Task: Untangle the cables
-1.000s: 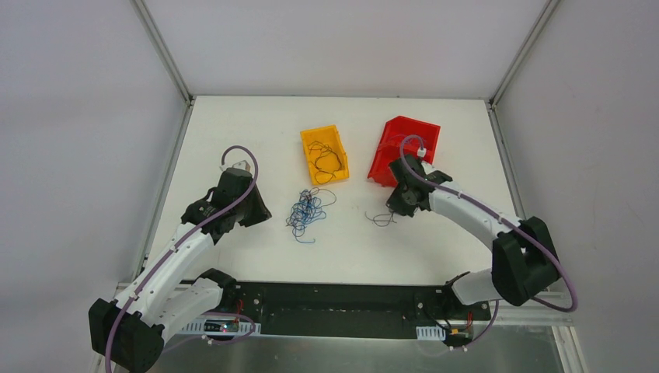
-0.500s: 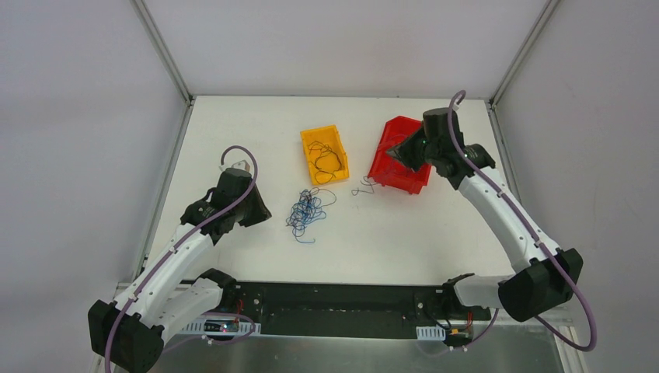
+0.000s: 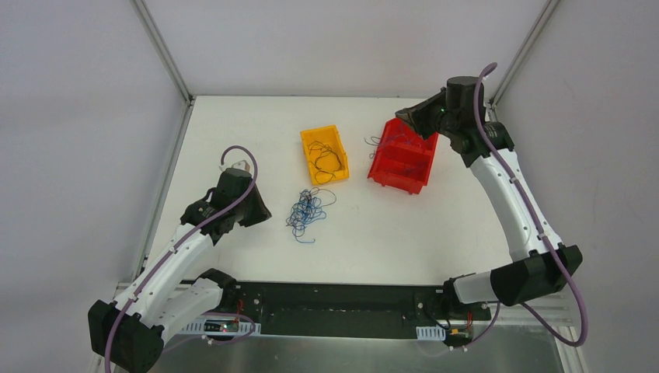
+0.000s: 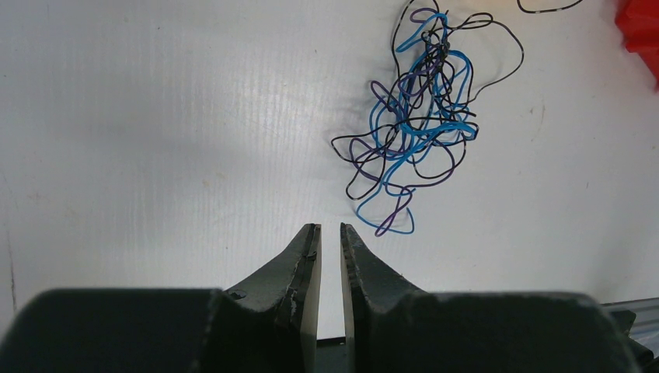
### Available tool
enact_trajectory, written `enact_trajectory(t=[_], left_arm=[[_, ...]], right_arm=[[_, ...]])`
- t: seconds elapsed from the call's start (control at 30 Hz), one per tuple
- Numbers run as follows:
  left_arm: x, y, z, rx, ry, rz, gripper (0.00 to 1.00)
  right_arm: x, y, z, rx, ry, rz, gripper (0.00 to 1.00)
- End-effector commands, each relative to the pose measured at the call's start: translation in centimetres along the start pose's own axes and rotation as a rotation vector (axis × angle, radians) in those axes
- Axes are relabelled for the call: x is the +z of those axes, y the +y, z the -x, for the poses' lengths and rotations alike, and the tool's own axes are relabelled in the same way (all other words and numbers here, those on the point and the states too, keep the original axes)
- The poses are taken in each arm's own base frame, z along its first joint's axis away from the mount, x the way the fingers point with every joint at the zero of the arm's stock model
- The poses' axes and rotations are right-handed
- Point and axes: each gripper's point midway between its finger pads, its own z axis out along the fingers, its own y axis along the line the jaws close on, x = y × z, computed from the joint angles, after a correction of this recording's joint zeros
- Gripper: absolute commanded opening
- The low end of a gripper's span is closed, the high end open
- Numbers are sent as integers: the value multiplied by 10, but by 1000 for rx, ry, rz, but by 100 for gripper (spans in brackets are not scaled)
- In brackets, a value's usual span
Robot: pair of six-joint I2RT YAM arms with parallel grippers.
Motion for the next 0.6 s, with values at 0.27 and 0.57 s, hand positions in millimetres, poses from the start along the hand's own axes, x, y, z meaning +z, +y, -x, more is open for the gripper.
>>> enact_trajectory(t=[0.27, 0.57], left_arm=[[-7, -12, 10, 16, -20, -43, 16], [-5, -14, 12, 15, -14, -36, 16]], right_arm=[[41, -101, 54, -28, -207, -280, 0], [67, -179, 57, -240, -364, -588, 0]])
